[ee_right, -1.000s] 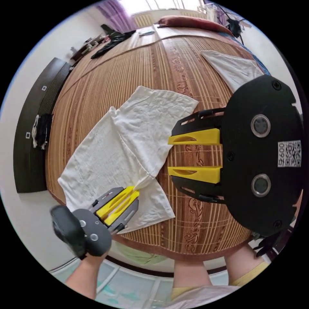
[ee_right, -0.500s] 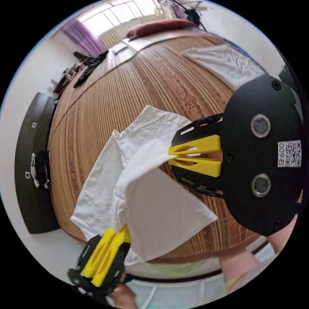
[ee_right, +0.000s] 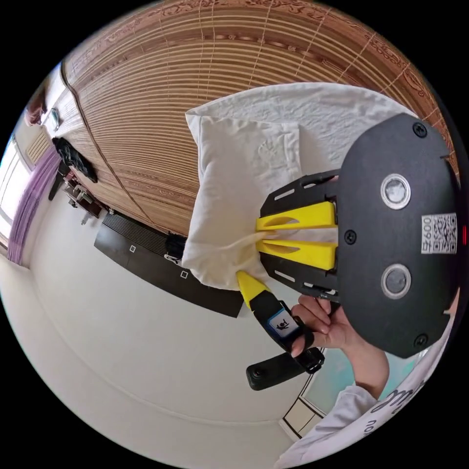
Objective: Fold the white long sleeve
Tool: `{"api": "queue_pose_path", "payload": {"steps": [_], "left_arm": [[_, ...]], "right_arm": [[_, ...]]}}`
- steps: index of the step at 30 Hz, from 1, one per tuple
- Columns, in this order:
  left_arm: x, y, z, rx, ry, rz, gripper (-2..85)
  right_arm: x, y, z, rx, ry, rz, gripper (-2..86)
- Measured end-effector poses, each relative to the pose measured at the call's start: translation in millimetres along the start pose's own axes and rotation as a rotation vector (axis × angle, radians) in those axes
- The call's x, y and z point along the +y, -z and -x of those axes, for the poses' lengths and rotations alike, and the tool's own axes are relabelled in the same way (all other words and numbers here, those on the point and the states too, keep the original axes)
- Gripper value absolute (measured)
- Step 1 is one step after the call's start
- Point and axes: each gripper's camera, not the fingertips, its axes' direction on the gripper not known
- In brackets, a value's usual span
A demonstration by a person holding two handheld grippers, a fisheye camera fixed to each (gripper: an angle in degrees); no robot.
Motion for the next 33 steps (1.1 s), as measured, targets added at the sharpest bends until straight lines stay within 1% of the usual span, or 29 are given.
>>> {"api": "queue_pose_path", "payload": {"steps": [1, 3, 5, 6, 7, 8, 9, 11, 12, 13, 14, 15, 16, 17, 18, 20, 22, 24, 26, 29, 30, 31, 32, 33], "left_arm": [[0, 1, 2, 0.004, -0.001, 0.0, 1.7], [0, 3, 9, 0.023, 0.011, 0.002, 1.6], [2, 4, 15, 0.052, 0.019, -0.001, 1.6], [3, 5, 16, 0.056, 0.011, 0.0, 1.6], [3, 6, 16, 0.056, 0.008, 0.001, 1.6], [5, 7, 17, 0.058, 0.004, 0.005, 1.6], [5, 7, 18, 0.062, 0.001, 0.008, 1.6], [8, 6, 17, 0.066, -0.021, 0.029, 1.6], [10, 8, 16, 0.058, -0.033, 0.019, 1.7], [11, 9, 16, 0.057, -0.037, 0.015, 1.7], [12, 11, 19, 0.058, -0.032, 0.011, 1.7], [13, 11, 21, 0.062, -0.028, 0.009, 1.7], [14, 12, 25, 0.074, -0.02, 0.006, 1.8], [15, 12, 29, 0.093, -0.012, 0.007, 1.8], [16, 12, 32, 0.104, -0.008, 0.012, 1.9], [17, 14, 33, 0.097, -0.019, 0.014, 1.9], [17, 15, 34, 0.092, -0.034, 0.014, 1.9], [17, 16, 35, 0.091, -0.04, 0.025, 1.9], [18, 16, 35, 0.095, -0.049, 0.035, 1.9], [20, 18, 32, 0.096, -0.081, 0.056, 1.9], [22, 18, 30, 0.095, -0.1, 0.063, 2.0], [23, 18, 29, 0.095, -0.106, 0.066, 2.0], [25, 18, 28, 0.096, -0.113, 0.069, 2.0], [26, 18, 28, 0.099, -0.115, 0.07, 2.0]], "right_arm": [[-7, 7, -8, -0.031, 0.004, 0.081, -0.2], [-11, 26, -21, -0.081, 0.028, 0.166, 0.0], [-15, 56, -35, -0.085, 0.022, 0.152, -0.3], [-21, 76, -46, 0.012, -0.034, 0.063, -0.6], [-32, 91, -60, 0.129, -0.143, -0.026, -0.7], [-40, 95, -67, 0.157, -0.186, -0.057, -0.7], [-61, 97, -78, 0.162, -0.192, -0.072, -0.8], [-98, 82, -95, 0.266, -0.23, 0.029, -0.8], [-117, 72, -98, 0.232, -0.192, 0.129, -0.8], [-127, 65, -89, 0.069, -0.104, 0.235, -0.8], [-128, 63, -82, 0.002, -0.061, 0.284, -0.8], [-124, 66, -64, -0.039, 0.037, 0.351, -0.9], [-117, 76, -48, 0.005, 0.11, 0.374, -0.9], [-114, 82, -42, 0.033, 0.135, 0.37, -0.9], [-110, 95, -35, 0.083, 0.158, 0.342, -0.9], [-110, 106, -35, 0.038, 0.138, 0.315, -0.9], [-118, 100, -36, -0.162, 0.085, 0.401, -0.9], [-127, 97, -33, -0.198, 0.082, 0.49, -0.9], [-140, 113, -34, -0.183, 0.102, 0.468, -0.9], [-175, 162, -50, -0.207, 0.081, 0.317, -0.8], [-189, 181, -61, -0.177, 0.033, 0.226, -0.8], [-204, 192, -73, -0.131, 0.0, 0.182, -0.7], [-212, 196, -79, -0.095, -0.017, 0.173, -0.7], [-229, 197, -92, 0.013, -0.076, 0.156, -0.6]]}}
